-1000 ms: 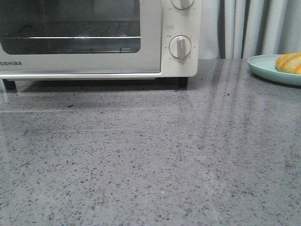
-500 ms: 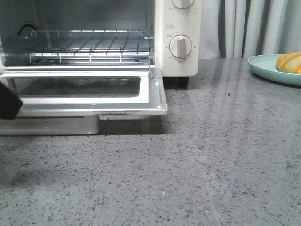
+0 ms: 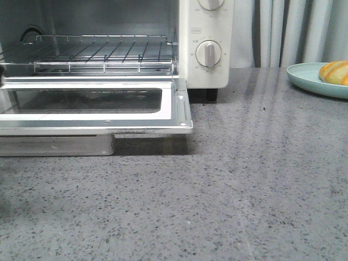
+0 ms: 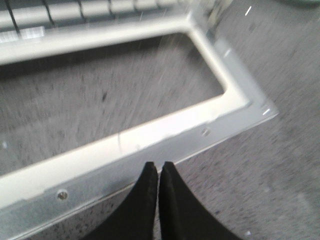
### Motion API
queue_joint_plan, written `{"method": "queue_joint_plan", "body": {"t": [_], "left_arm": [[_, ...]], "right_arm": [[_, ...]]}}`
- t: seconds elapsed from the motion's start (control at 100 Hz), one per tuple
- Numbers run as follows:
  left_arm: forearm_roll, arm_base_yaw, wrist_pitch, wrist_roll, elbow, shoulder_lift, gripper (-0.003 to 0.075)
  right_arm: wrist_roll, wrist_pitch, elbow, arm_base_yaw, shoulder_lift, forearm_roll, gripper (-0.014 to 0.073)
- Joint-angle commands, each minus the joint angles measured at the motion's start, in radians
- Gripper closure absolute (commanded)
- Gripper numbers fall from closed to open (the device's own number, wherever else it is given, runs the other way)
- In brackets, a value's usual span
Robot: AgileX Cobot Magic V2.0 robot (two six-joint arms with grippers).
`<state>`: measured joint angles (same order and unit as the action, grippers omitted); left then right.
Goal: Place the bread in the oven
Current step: 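Lower the right gripper over the croissant on the blue plate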
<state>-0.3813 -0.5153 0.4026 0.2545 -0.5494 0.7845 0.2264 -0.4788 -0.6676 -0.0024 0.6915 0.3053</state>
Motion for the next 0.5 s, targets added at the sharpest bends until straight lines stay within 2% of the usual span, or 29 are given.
{"method": "queue_joint_plan", "body": {"t": [0.0, 0.1, 0.21, 0.32, 0.49], "left_arm": [[-0.024, -0.003, -0.061, -0.001, -0.029, -0.105, 0.0741], [-0.024, -0.003, -0.061, -0.001, -0.029, -0.216, 0.0741], [-0.024, -0.003, -0.061, -0.001, -0.029, -0.311, 0.0741], [-0.024, -0.003, -0.061, -0.001, -0.029, -0.364, 0.0741], [-0.022, -0.003, -0.057, -0.001, -0.029, -0.378, 0.0741]], "right_arm": [[0.009, 0.034, -0.134, -0.006, 0.105, 0.012, 0.0566], [-0.005, 0.011, -0.267, -0.043, 0.233, 0.012, 0.041], [-0.008, -0.081, -0.399, -0.108, 0.389, 0.009, 0.0245], [-0.008, -0.117, -0.473, -0.173, 0.545, 0.0, 0.0233], [-0.008, -0.059, -0.506, -0.182, 0.721, 0.0, 0.0234]]}}
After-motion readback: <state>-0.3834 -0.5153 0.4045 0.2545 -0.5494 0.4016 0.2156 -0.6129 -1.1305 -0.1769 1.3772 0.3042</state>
